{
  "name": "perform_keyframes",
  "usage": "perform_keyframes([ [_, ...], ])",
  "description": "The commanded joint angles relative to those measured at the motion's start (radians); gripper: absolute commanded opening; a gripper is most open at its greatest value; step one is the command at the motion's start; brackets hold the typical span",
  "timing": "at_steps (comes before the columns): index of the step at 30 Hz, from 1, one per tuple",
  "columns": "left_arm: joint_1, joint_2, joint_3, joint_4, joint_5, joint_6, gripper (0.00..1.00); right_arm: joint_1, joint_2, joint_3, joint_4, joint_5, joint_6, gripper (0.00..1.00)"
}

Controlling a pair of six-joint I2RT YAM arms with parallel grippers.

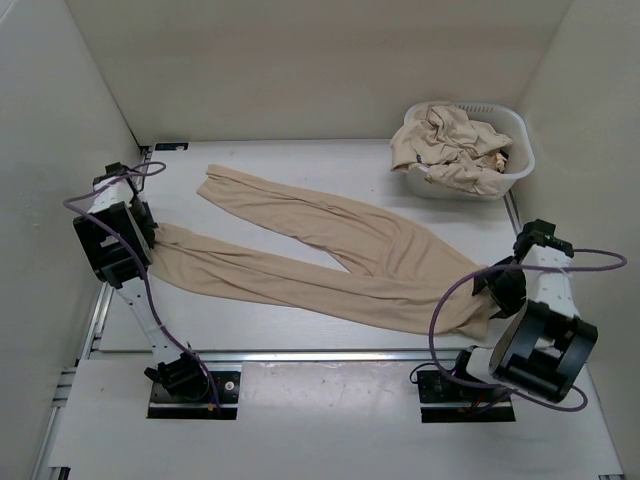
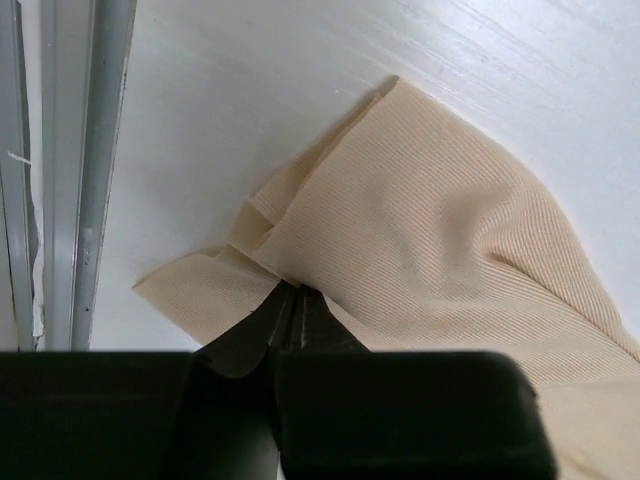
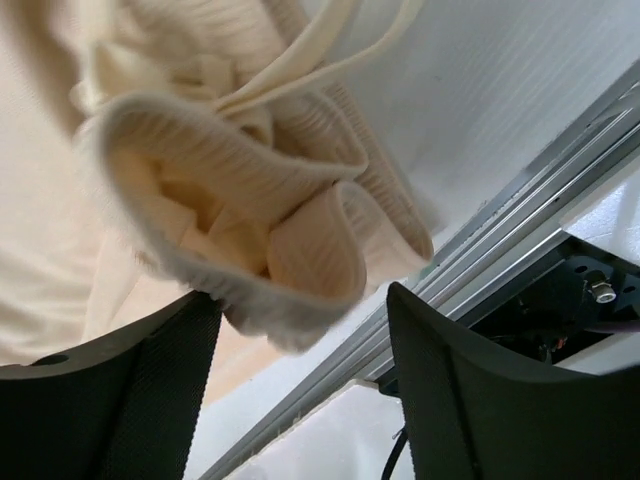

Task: Fold and stack the trousers
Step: Fold the trousers

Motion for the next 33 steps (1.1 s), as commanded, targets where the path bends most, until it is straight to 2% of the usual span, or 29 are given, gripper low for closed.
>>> perform_keyframes([
  [1,0.007,0.033,-0.057,0.026,-0.021,0.0,0.14,-0.002,0.087,-0.007,0.029,0.032,0.055,0.71],
  [2,0.007,0.022,-0.057,0.026,-0.046,0.0,0.14,-0.002,0.112,-0.007,0.029,0.041,0.055,0.65],
  [3,0.007,0.008,-0.057,0.026,-0.057,0.0,0.14,-0.002,0.112,0.004,0.029,0.05,0.066,0.55],
  [4,0.007,-0.009,-0.057,0.026,-0.069,0.0,0.14,-0.002,0.121,0.015,0.029,0.05,0.066,0.32],
  [5,0.007,-0.044,-0.057,0.026,-0.078,0.0,0.14,-0.002,0.121,0.027,0.029,0.064,0.066,0.21],
  [7,0.017,-0.079,-0.023,0.026,-0.097,0.0,0.14,-0.002,0.121,0.093,0.009,0.073,0.066,0.04],
  [8,0.017,-0.098,-0.012,0.015,-0.11,0.0,0.14,-0.002,0.13,0.122,-0.003,0.084,0.066,0.0],
  [12,0.017,-0.191,0.03,-0.009,-0.133,0.0,0.14,-0.002,0.153,0.271,-0.074,0.093,0.043,0.0],
  [17,0.017,-0.222,0.13,-0.021,-0.153,0.0,0.14,-0.002,0.187,0.465,-0.097,0.055,0.012,0.0],
  [21,0.006,-0.137,0.389,-0.103,-0.172,0.0,0.14,-0.002,0.293,0.672,-0.141,-0.014,-0.008,0.0],
  [23,0.006,-0.127,0.518,-0.141,-0.181,0.0,0.14,-0.002,0.293,0.723,-0.178,-0.023,-0.017,0.0],
  [24,0.006,-0.139,0.518,-0.15,-0.181,0.0,0.14,-0.002,0.293,0.734,-0.189,-0.023,-0.017,0.0],
  [25,0.006,-0.185,0.488,-0.15,-0.181,0.0,0.14,-0.002,0.266,0.734,-0.199,-0.013,-0.028,0.0],
  [28,0.017,-0.294,0.28,-0.13,-0.181,0.0,0.14,-0.045,0.141,0.577,-0.212,-0.013,-0.028,0.0],
  [29,0.033,-0.319,0.168,-0.13,-0.181,0.0,0.14,-0.08,0.106,0.514,-0.212,-0.029,-0.039,0.0],
  [30,0.044,-0.337,0.119,-0.118,-0.181,0.0,0.14,-0.096,0.037,0.386,-0.212,-0.03,-0.039,0.0],
  [33,0.089,-0.371,-0.03,-0.109,-0.172,0.0,0.14,-0.107,-0.081,0.166,-0.212,-0.03,-0.039,0.0],
])
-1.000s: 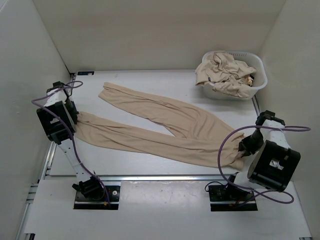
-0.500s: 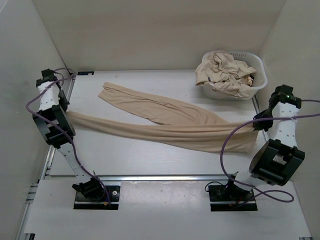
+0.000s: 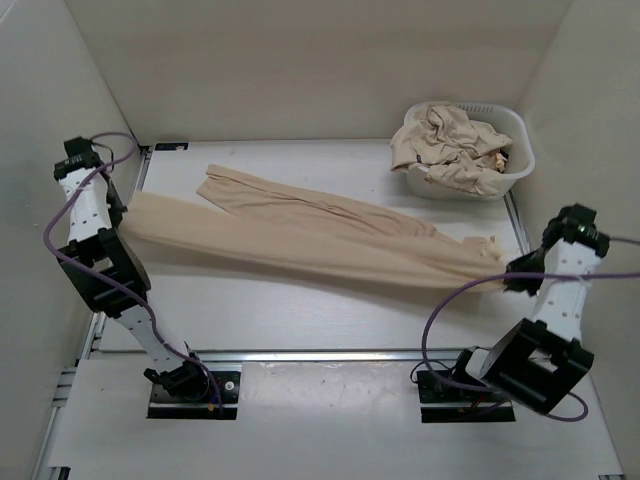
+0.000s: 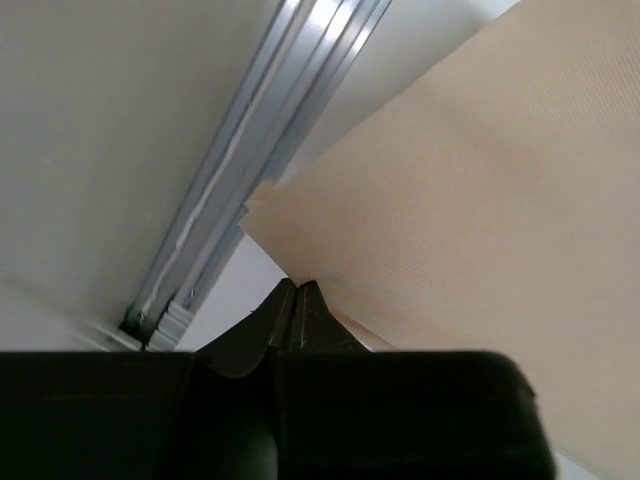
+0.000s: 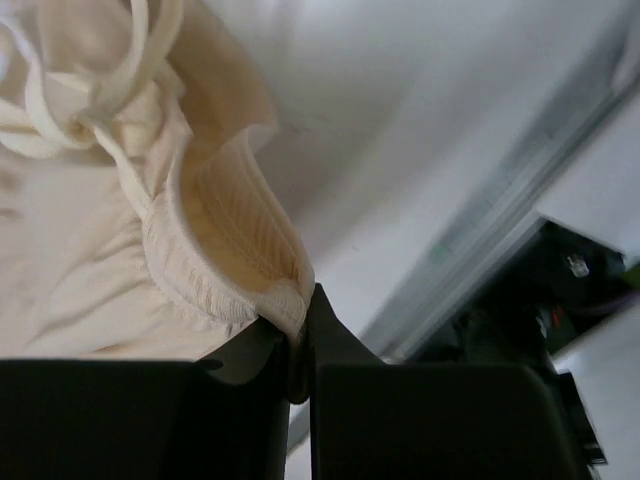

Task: Fold and stack the trousers
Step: Fold the trousers

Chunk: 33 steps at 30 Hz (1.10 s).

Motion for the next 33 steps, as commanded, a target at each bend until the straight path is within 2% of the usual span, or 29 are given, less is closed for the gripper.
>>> perform_keyframes([
  [1,0.067,-0.043,-0.137,-0.007,-0.032,0.0,0.14,-0.012,-0.117,-0.207,-0.055,0.022,-0.022,0.0],
  [5,0.123,-0.064,-0.307,0.051,-0.063,0.0,0.14,-0.031,-0.221,-0.392,-0.065,0.112,-0.013,0.0],
  [8,0.137,-0.065,-0.43,0.11,-0.073,0.0,0.14,-0.042,-0.257,-0.498,-0.042,0.122,0.007,0.0],
  [13,0.182,-0.086,-0.519,0.148,-0.1,0.0,0.14,-0.051,-0.271,-0.502,-0.049,0.133,0.046,0.0],
  [17,0.203,-0.109,-0.54,0.148,-0.09,0.0,0.15,-0.077,-0.28,-0.489,-0.082,0.226,0.098,0.01],
  [20,0.222,-0.129,-0.562,0.157,-0.115,0.0,0.2,-0.095,-0.28,-0.489,-0.092,0.248,0.142,0.14],
  [22,0.232,-0.14,-0.6,0.157,-0.155,0.0,0.24,-0.106,-0.28,-0.489,-0.106,0.272,0.174,0.32],
  [24,0.232,-0.149,-0.609,0.157,-0.184,0.0,0.28,-0.106,-0.28,-0.473,-0.12,0.298,0.184,0.37],
  [25,0.232,-0.158,-0.622,0.157,-0.202,0.0,0.33,-0.106,-0.28,-0.451,-0.13,0.318,0.196,0.51],
  [27,0.232,-0.167,-0.622,0.157,-0.216,0.0,0.41,-0.106,-0.28,-0.42,-0.14,0.329,0.196,0.67],
  [28,0.232,-0.167,-0.622,0.142,-0.216,0.0,0.53,-0.106,-0.271,-0.385,-0.14,0.329,0.167,0.76],
  [31,0.213,-0.178,-0.522,0.035,-0.149,0.0,0.66,-0.088,-0.252,-0.327,-0.131,0.306,0.116,0.8],
  [33,0.15,-0.189,-0.393,-0.02,-0.02,0.0,0.74,-0.04,-0.242,-0.278,-0.115,0.283,0.09,0.8],
])
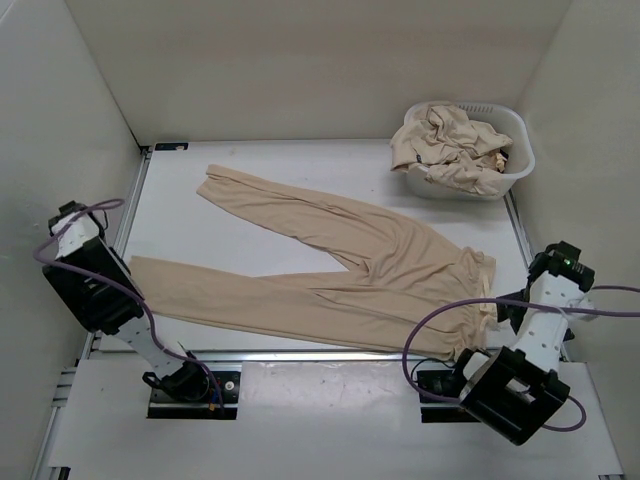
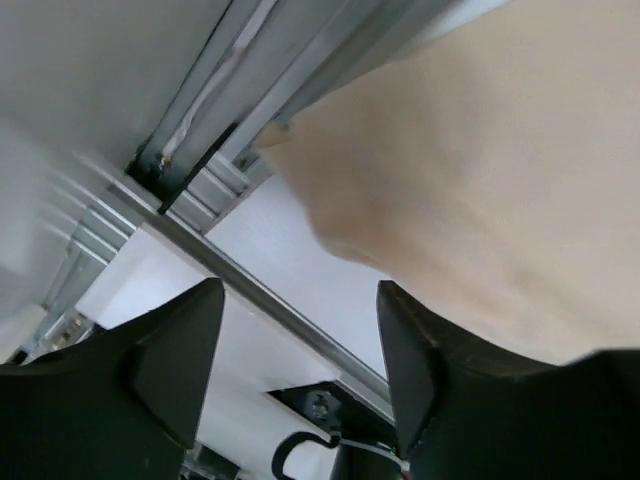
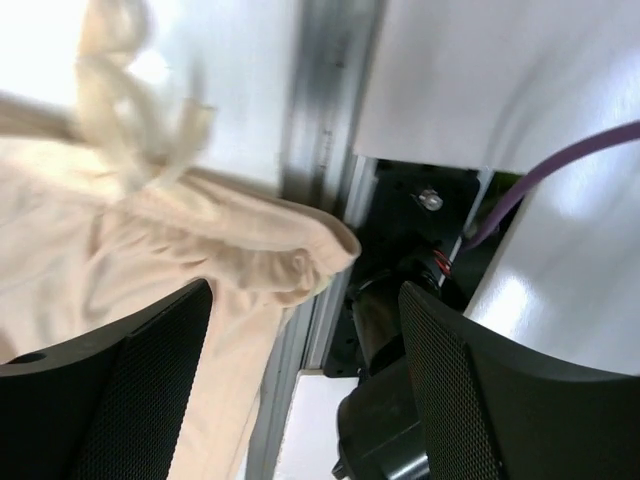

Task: Fold and stack the trousers
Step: Fold the trousers

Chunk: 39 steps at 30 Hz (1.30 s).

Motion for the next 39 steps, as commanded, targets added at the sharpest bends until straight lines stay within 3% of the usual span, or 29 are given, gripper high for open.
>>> perform_keyframes([
  [1,-0.091,-0.079,0.207,-0.085,0.157,-0.003,0.77,0.065,0.022,0.095,0.0,0.005,-0.039,0.8],
  [4,-0.226,-0.03,0.377,-0.119,0.3,-0.003,0.86,0.145,0.049,0.166,0.02,-0.006,-0.029,0.8],
  [8,-0.389,0.146,0.578,-0.069,0.386,-0.003,0.88,0.19,0.114,0.217,0.101,-0.047,-0.019,0.8],
  [11,-0.502,0.36,0.81,-0.059,0.357,-0.003,0.88,0.208,0.195,0.217,0.171,-0.093,-0.019,0.8],
  [14,-0.597,0.509,0.937,0.026,0.3,-0.003,0.88,0.234,0.282,0.25,0.195,-0.093,-0.03,0.79],
  [18,-0.659,0.569,0.884,0.218,0.199,-0.003,0.92,0.234,0.331,0.25,0.233,-0.104,-0.039,0.79],
  [20,-0.671,0.619,0.893,0.235,0.188,-0.003,0.92,0.234,0.332,0.24,0.244,-0.104,-0.039,0.79],
  [23,-0.68,0.678,0.902,0.235,0.052,-0.003,0.91,0.234,0.341,0.229,0.258,-0.115,-0.039,0.79],
  [27,-0.68,0.664,0.658,0.278,-0.12,-0.003,0.89,0.234,0.351,0.22,0.27,-0.105,-0.039,0.79],
  [29,-0.651,0.605,0.552,0.325,-0.148,-0.003,0.83,0.234,0.362,0.22,0.281,-0.105,-0.039,0.79],
  [34,-0.569,0.41,0.17,0.413,-0.148,-0.003,0.76,0.234,0.398,0.255,0.293,-0.105,-0.03,0.79],
  [39,-0.507,0.245,-0.019,0.413,-0.117,-0.003,0.77,0.257,0.472,0.326,0.344,-0.153,-0.03,0.79],
])
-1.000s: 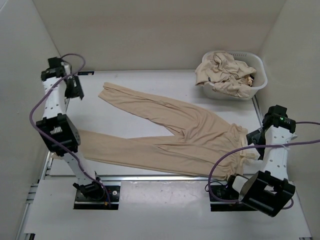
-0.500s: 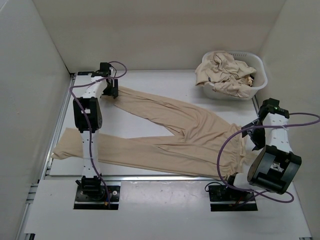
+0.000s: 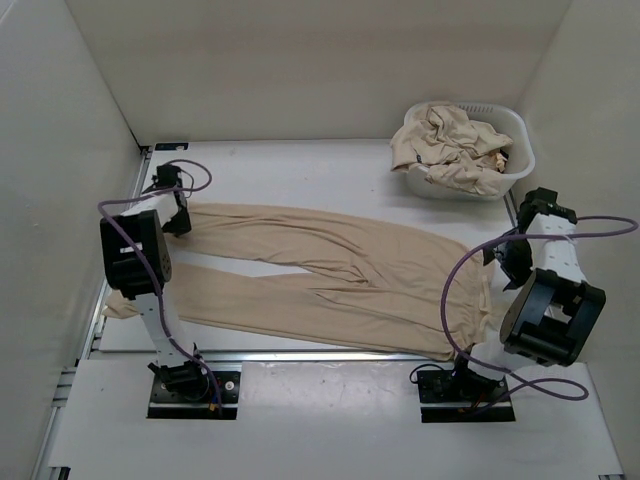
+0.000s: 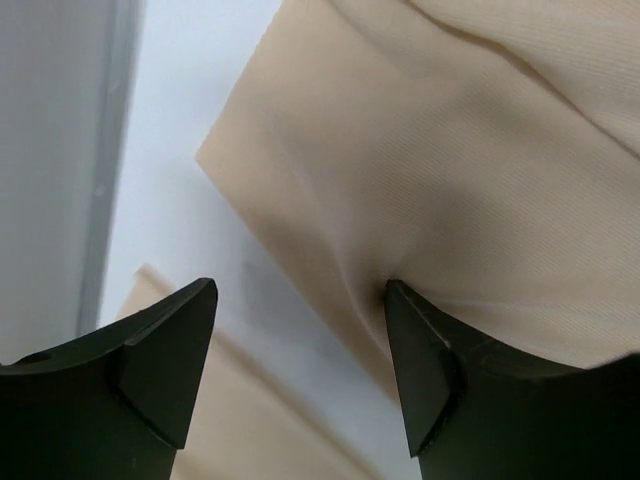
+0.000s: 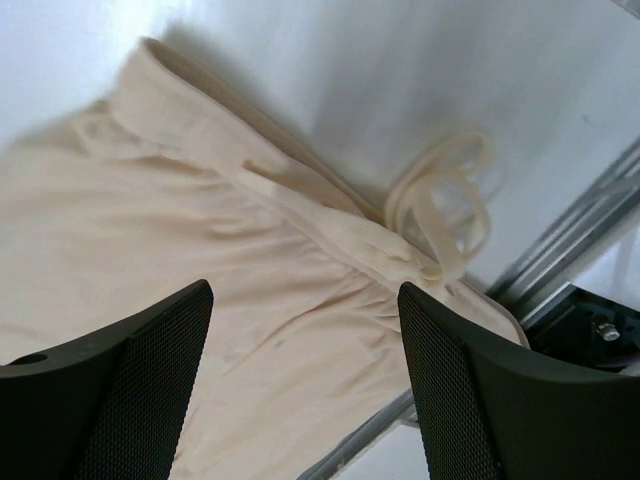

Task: Fold and stack the trousers
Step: Fold the trousers

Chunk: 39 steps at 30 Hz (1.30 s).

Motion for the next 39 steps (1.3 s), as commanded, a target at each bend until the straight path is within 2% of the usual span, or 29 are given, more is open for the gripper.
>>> perform_keyframes([
  [1,0.035,-0.045,-0.158,-0.122,-0.011,0.015,0.8,0.039,0.041,0.1,0.067,-0.042,0.0,0.79],
  [4,0.045,-0.133,-0.171,-0.139,0.009,0.015,0.86,0.069,0.099,0.148,0.09,-0.053,0.038,0.79],
  [5,0.045,-0.15,-0.136,-0.155,0.03,0.015,0.9,0.07,0.133,0.173,0.114,-0.065,0.051,0.79],
  [7,0.075,-0.162,-0.055,-0.234,0.076,0.015,0.92,0.079,0.171,0.191,0.115,-0.065,0.098,0.79],
  [9,0.098,-0.162,0.111,-0.291,0.146,0.015,0.93,0.088,0.226,0.2,0.125,-0.065,0.13,0.79],
  [11,0.137,-0.129,0.268,-0.36,0.207,0.015,0.95,0.088,0.28,0.21,0.125,-0.054,0.167,0.79],
  [14,0.146,-0.042,0.413,-0.438,0.207,0.015,0.97,0.099,0.343,0.219,0.115,-0.03,0.201,0.79],
  [18,0.146,0.069,0.487,-0.471,0.218,0.015,1.0,0.108,0.398,0.219,0.096,0.033,0.224,0.79],
  [22,0.155,0.186,0.545,-0.471,0.175,0.015,1.0,0.108,0.435,0.219,0.084,0.059,0.224,0.66],
  [25,0.176,0.27,0.608,-0.471,0.164,0.015,1.0,0.108,0.455,0.219,0.084,0.059,0.203,0.49],
  [26,0.189,0.302,0.627,-0.471,0.164,0.015,1.0,0.108,0.455,0.219,0.084,0.059,0.192,0.39],
  [28,0.198,0.327,0.673,-0.471,0.175,0.015,1.0,0.108,0.455,0.219,0.084,0.059,0.192,0.3],
  [29,0.198,0.336,0.687,-0.471,0.175,0.015,1.0,0.108,0.455,0.219,0.084,0.059,0.178,0.22],
  [31,0.209,0.35,0.714,-0.471,0.199,0.015,1.0,0.108,0.455,0.219,0.073,0.068,0.169,0.13],
  [32,0.209,0.35,0.725,-0.471,0.209,0.015,1.0,0.117,0.455,0.23,0.073,0.068,0.169,0.04],
  [33,0.209,0.35,0.725,-0.471,0.218,0.015,1.0,0.117,0.455,0.23,0.064,0.079,0.16,0.01],
  [36,0.209,0.35,0.725,-0.471,0.262,0.015,1.0,0.117,0.434,0.24,0.064,0.09,0.15,0.0],
  [39,0.218,0.339,0.711,-0.492,0.369,0.015,1.0,0.126,0.412,0.26,0.053,0.111,0.129,0.0],
])
